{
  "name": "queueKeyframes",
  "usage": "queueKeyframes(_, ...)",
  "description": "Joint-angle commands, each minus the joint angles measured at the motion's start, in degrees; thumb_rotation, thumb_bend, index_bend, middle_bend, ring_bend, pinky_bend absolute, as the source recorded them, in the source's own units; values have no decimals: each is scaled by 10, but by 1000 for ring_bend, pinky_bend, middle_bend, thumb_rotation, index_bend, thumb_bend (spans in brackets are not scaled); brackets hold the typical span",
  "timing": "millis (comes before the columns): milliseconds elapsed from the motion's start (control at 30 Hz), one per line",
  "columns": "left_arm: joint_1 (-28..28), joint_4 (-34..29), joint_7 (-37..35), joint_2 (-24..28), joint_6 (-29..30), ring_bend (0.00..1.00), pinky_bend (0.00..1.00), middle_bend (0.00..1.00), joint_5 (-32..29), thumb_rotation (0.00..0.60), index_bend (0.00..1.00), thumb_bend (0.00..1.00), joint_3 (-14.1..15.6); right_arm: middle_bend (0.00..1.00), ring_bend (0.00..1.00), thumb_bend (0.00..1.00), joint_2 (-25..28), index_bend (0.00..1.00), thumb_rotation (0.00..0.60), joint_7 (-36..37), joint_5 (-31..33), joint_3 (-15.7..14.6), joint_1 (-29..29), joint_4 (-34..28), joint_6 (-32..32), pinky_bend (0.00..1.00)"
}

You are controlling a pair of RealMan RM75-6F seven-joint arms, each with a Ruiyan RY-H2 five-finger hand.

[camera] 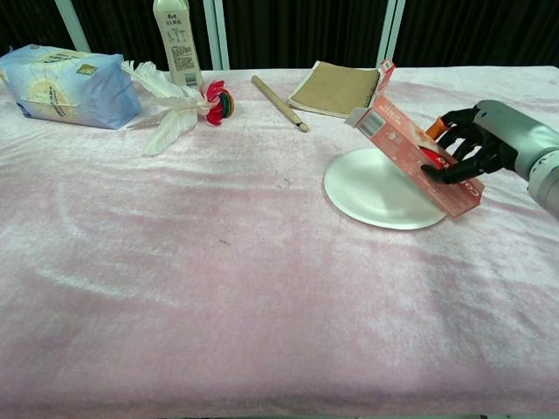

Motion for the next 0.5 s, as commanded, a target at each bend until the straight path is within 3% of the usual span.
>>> queueKeyframes(33, 28, 37, -45, 5, 12, 21, 94, 59, 6, 600, 101, 33, 0, 377, 360, 380, -19, 395, 600, -18, -5, -12, 4, 29, -9, 358)
queueKeyframes(133, 38, 59, -61, 4, 13, 2, 80, 51, 9, 600, 98, 34, -8, 289, 260, 303, -28, 306, 600, -36, -7, -15, 6, 46, -10, 247)
queueKeyframes(200, 43, 73, -65, 3, 12, 0, 76, 47, 12, 600, 98, 34, -13, 189, 143, 234, -34, 198, 600, -45, -15, -17, 8, 53, -8, 164)
queueKeyframes(300, 49, 77, -74, 1, 10, 0, 68, 45, 15, 600, 98, 33, -20, 82, 31, 184, -38, 65, 600, -58, -20, -16, 9, 49, -7, 116)
queueKeyframes(500, 62, 70, -74, 3, 10, 0, 67, 45, 34, 600, 98, 33, -26, 32, 0, 164, -30, 12, 600, -78, -32, -13, 9, 14, -1, 106)
